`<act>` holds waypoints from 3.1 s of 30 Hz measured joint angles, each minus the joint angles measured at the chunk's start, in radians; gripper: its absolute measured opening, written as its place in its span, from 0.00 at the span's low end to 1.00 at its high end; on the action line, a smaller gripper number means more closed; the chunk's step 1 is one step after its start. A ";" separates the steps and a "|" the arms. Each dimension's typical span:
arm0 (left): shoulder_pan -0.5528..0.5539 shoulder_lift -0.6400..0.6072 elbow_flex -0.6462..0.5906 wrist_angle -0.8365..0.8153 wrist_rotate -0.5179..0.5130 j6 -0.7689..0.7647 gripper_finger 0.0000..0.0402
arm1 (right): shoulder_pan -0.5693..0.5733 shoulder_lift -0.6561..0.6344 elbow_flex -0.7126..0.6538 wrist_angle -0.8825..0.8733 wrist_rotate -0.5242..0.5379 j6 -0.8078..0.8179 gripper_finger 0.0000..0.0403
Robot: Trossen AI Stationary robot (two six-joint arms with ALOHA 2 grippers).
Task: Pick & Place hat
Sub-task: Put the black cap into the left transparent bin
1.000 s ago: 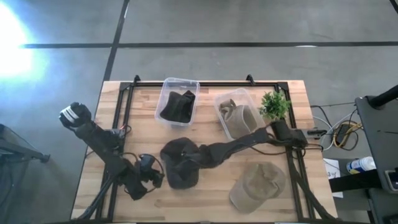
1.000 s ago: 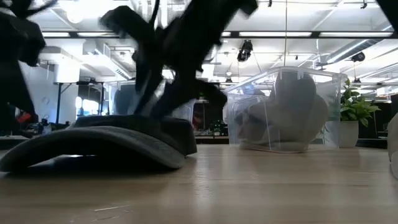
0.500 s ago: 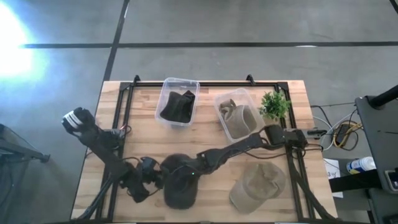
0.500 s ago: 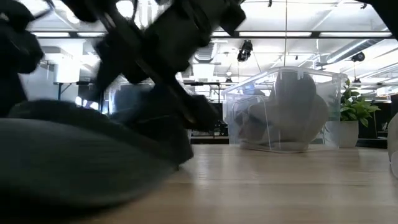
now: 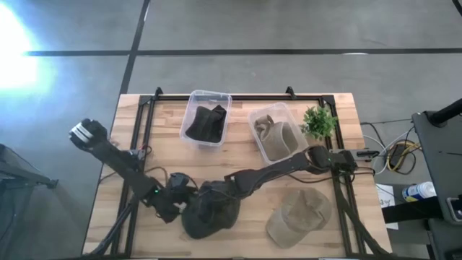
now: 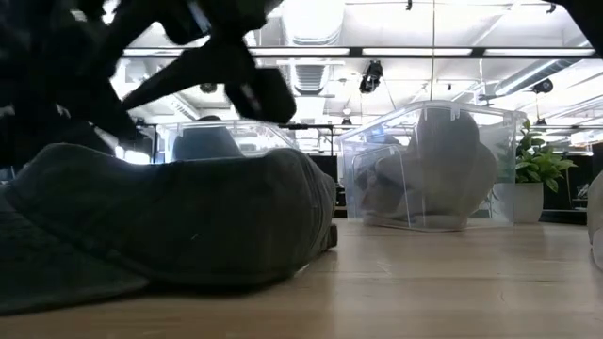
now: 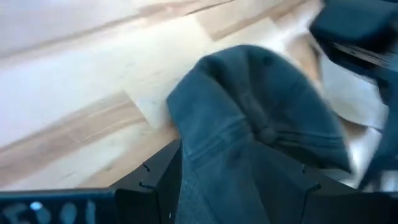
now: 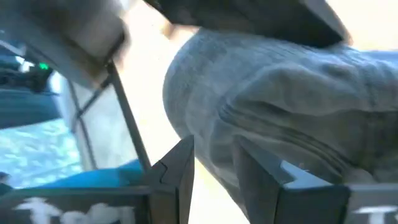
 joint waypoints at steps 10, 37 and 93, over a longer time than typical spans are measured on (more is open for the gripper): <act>-0.280 -0.162 0.009 -0.150 0.080 -0.204 0.45 | 0.009 -0.001 -0.058 -0.117 0.053 -0.026 0.27; -0.380 0.272 0.037 0.163 -0.234 -0.767 0.45 | -0.016 -0.002 -0.287 0.177 -0.050 0.151 0.27; 0.987 -0.125 0.739 -0.685 0.215 0.985 0.01 | 0.068 -0.783 -0.714 -0.337 0.764 0.396 0.27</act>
